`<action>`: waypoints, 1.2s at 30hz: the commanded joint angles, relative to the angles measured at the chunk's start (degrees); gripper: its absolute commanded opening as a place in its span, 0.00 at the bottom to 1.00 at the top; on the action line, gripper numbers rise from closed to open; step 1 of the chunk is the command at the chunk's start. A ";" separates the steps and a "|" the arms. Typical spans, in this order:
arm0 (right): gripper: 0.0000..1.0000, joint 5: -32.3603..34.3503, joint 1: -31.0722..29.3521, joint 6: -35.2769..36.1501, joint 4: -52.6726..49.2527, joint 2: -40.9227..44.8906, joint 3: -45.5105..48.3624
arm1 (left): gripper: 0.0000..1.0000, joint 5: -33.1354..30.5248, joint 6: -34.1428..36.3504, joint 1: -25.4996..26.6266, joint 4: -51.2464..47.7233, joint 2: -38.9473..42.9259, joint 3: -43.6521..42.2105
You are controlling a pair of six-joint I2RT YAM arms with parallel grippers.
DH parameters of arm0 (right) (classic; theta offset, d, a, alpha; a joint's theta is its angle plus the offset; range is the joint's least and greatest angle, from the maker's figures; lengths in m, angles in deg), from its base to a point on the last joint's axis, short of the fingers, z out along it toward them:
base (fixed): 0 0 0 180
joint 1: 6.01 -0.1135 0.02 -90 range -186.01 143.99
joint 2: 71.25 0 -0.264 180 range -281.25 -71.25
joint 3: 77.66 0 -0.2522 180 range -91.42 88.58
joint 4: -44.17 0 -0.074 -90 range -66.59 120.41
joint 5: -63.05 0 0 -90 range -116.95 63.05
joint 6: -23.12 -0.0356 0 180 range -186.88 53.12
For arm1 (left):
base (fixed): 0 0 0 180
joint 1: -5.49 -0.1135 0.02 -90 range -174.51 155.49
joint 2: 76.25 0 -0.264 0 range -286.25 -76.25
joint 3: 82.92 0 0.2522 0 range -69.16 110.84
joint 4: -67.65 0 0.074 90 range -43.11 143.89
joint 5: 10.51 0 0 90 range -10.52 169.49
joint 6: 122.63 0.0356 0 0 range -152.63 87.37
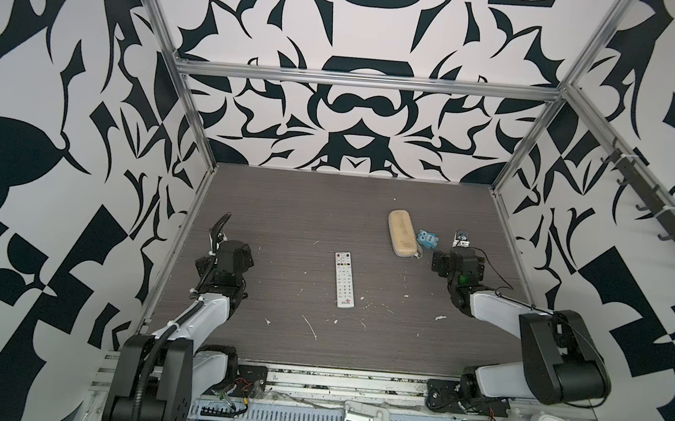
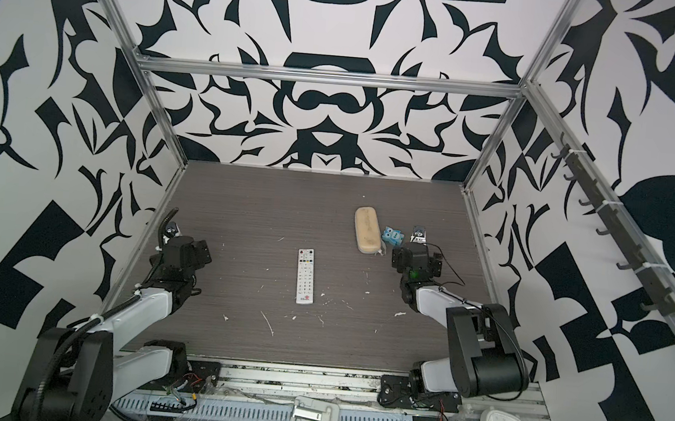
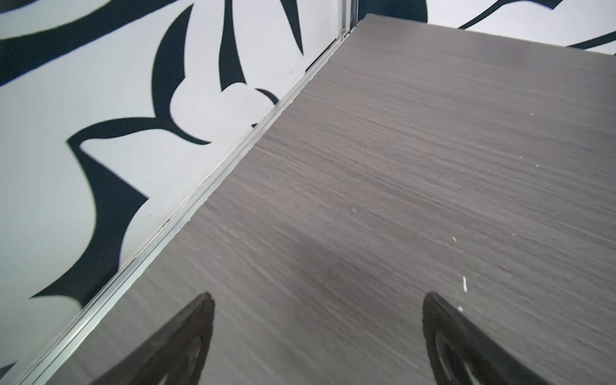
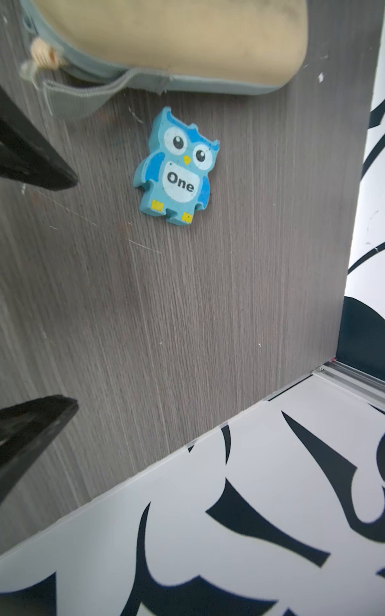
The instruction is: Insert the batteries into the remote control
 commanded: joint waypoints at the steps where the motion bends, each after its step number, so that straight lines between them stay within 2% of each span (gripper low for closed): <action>1: 1.00 -1.84 1.14 0.36 5.04 -1.58 -1.18 | 0.99 4.68 2.63 -0.83 15.29 -4.40 -0.47; 5: 1.00 -4.50 1.73 0.23 11.84 -5.11 -0.07 | 0.99 7.27 3.67 -3.02 20.78 -13.06 3.17; 7: 1.00 -5.17 1.98 -0.04 10.55 -4.51 -0.10 | 0.99 9.56 3.63 -3.87 22.90 -16.65 4.48; 9: 1.00 -8.77 2.62 0.44 13.39 -4.00 1.81 | 0.99 11.34 4.73 -3.89 26.45 -20.54 4.56; 12: 1.00 -14.55 3.59 1.32 21.54 -4.92 5.99 | 0.99 14.14 5.09 -3.97 26.55 -20.08 3.77; 14: 1.00 -14.70 3.70 1.64 27.14 -7.28 7.38 | 0.99 15.31 4.65 -4.58 28.12 -21.09 3.41; 16: 1.00 -14.38 3.62 1.42 22.80 -6.11 6.60 | 0.99 17.55 5.29 -4.74 28.66 -21.74 3.28; 22: 1.00 -13.10 3.63 1.13 23.75 -6.69 6.49 | 0.99 18.40 5.70 -4.98 32.93 -23.33 2.27; 24: 1.00 -9.64 3.70 0.21 23.76 -6.11 6.99 | 0.99 18.37 5.85 -4.96 33.51 -23.51 2.13; 36: 1.00 -9.58 3.61 0.13 24.13 -6.11 7.16 | 0.99 17.96 5.88 -4.94 35.06 -23.40 1.40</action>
